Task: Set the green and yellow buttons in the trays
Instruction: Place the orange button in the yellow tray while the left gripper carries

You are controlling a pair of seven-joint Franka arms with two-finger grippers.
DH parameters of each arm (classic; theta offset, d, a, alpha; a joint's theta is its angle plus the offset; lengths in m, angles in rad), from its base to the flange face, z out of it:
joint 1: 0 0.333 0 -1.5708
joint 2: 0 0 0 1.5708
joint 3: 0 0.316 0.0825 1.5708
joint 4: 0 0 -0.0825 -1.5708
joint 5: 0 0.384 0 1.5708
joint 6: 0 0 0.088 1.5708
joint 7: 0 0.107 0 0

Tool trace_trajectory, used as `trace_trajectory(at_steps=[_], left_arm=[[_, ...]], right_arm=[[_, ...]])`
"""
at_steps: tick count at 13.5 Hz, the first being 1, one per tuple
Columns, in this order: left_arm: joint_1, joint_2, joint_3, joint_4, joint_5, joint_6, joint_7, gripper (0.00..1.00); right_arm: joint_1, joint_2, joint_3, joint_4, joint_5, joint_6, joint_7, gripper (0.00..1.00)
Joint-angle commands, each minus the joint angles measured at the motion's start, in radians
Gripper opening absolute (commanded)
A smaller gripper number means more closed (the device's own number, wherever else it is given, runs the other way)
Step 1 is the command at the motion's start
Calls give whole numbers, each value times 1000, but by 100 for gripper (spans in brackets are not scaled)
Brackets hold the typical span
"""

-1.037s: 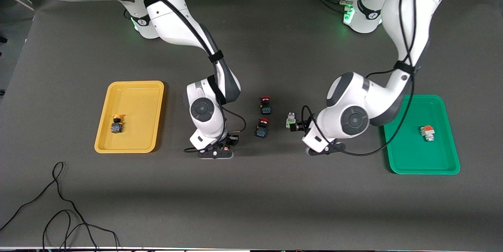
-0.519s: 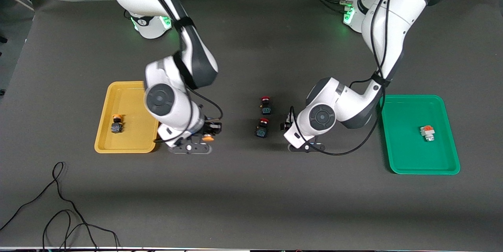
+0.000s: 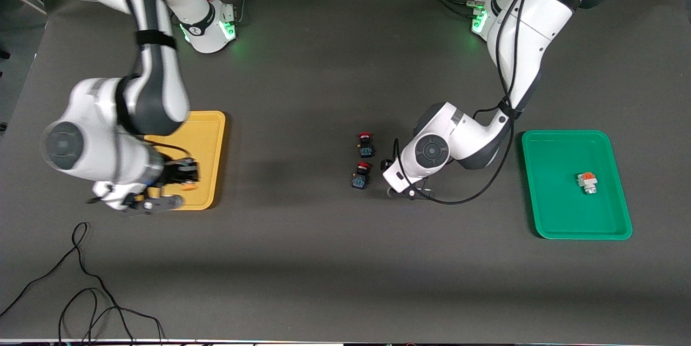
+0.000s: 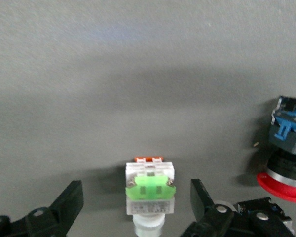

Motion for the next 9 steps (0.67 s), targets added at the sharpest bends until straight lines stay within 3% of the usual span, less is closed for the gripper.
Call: trace_trajectory(at_steps=[1, 2, 3, 7, 9], left_arm=[[-20, -12, 14, -28, 4, 22, -4, 86], [-20, -12, 14, -28, 6, 22, -6, 35], [-23, -12, 14, -28, 6, 22, -12, 0], [-20, -24, 13, -25, 4, 7, -68, 0], [-22, -53, 10, -13, 4, -4, -179, 0]], right_arm=[[16, -47, -41, -188, -4, 133, -130, 20], [16, -44, -41, -271, 11, 239, -157, 20], [16, -31, -35, -340, 43, 339, -173, 20], [16, 139, -12, -376, 272, 387, -353, 20], [16, 162, -11, -376, 301, 383, -375, 23]])
